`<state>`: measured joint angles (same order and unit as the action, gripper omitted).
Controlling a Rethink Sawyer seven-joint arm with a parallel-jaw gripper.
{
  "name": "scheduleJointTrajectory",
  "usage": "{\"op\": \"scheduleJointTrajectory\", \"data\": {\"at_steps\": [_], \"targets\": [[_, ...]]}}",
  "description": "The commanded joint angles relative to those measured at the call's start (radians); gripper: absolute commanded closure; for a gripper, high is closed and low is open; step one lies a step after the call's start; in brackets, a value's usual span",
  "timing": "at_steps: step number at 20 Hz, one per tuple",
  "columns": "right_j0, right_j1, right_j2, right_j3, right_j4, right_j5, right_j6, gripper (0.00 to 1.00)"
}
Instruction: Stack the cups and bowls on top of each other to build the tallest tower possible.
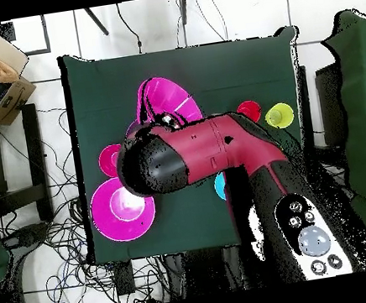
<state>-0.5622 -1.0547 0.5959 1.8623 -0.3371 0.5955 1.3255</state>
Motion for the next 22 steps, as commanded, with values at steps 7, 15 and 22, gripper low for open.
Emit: {"op": "scheduleJointTrajectory", "data": {"at_steps": [7, 15, 22], "targets": [[0.020, 0.057, -0.064, 0.133, -0.044, -0.181, 0.148, 1.00], [0.048, 0.136, -0.099, 0.086, -0.035, -0.177, 0.144, 1.00], [0.033, 0.136, -0.090, 0.103, -0.037, -0.192, 0.127, 1.00]]}}
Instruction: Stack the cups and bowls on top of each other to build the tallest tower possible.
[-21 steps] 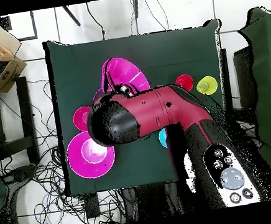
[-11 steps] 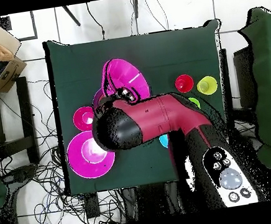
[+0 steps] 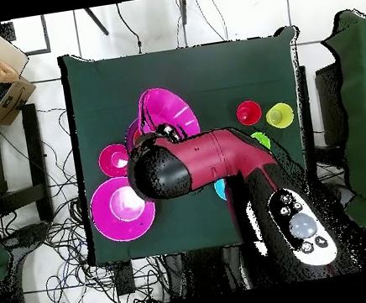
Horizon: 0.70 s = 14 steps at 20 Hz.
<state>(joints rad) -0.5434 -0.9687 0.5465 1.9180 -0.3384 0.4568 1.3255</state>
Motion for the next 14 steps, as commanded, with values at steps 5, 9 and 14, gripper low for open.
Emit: {"op": "scheduleJointTrajectory", "data": {"at_steps": [5, 9, 14], "targets": [[0.065, -0.014, -0.072, 0.067, -0.053, -0.028, 0.149, 1.00], [0.094, -0.033, -0.096, 0.089, -0.066, -0.051, 0.164, 1.00], [0.140, -0.025, -0.139, 0.076, -0.064, -0.059, 0.184, 1.00]]}}
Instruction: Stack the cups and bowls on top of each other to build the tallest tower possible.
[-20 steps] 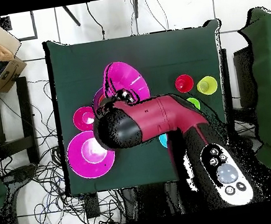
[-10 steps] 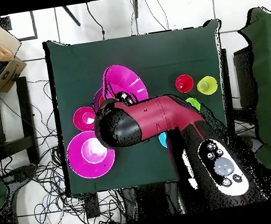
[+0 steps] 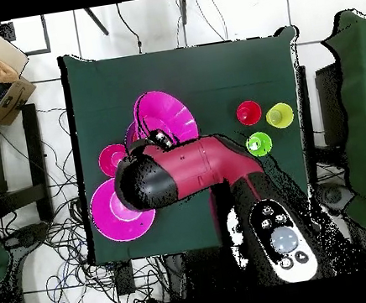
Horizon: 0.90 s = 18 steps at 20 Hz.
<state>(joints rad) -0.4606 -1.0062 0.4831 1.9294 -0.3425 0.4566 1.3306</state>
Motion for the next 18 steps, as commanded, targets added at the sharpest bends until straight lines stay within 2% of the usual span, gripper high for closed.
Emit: {"op": "scheduleJointTrajectory", "data": {"at_steps": [1, 6, 12, 18], "targets": [[0.061, 0.012, -0.081, 0.067, -0.058, -0.062, 0.181, 1.00], [0.083, 0.017, -0.101, 0.060, -0.055, -0.061, 0.183, 1.00], [0.075, 0.025, -0.106, 0.074, -0.063, -0.096, 0.167, 1.00], [0.079, 0.029, -0.116, 0.067, -0.054, -0.087, 0.162, 1.00]]}}
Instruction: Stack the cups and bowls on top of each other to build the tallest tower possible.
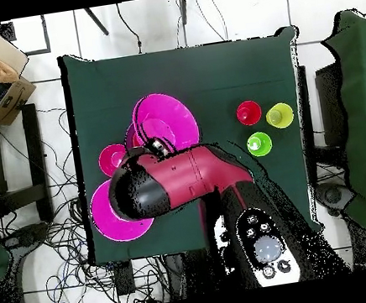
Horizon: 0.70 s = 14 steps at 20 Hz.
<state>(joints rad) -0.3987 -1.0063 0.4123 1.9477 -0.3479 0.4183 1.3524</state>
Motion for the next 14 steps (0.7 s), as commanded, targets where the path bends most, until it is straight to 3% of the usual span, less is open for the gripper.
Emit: {"op": "scheduleJointTrajectory", "data": {"at_steps": [1, 14], "targets": [[0.017, 0.031, -0.044, 0.045, -0.042, -0.046, 0.140, 1.00], [0.005, 0.023, -0.034, 0.056, -0.016, -0.040, 0.120, 1.00]]}}
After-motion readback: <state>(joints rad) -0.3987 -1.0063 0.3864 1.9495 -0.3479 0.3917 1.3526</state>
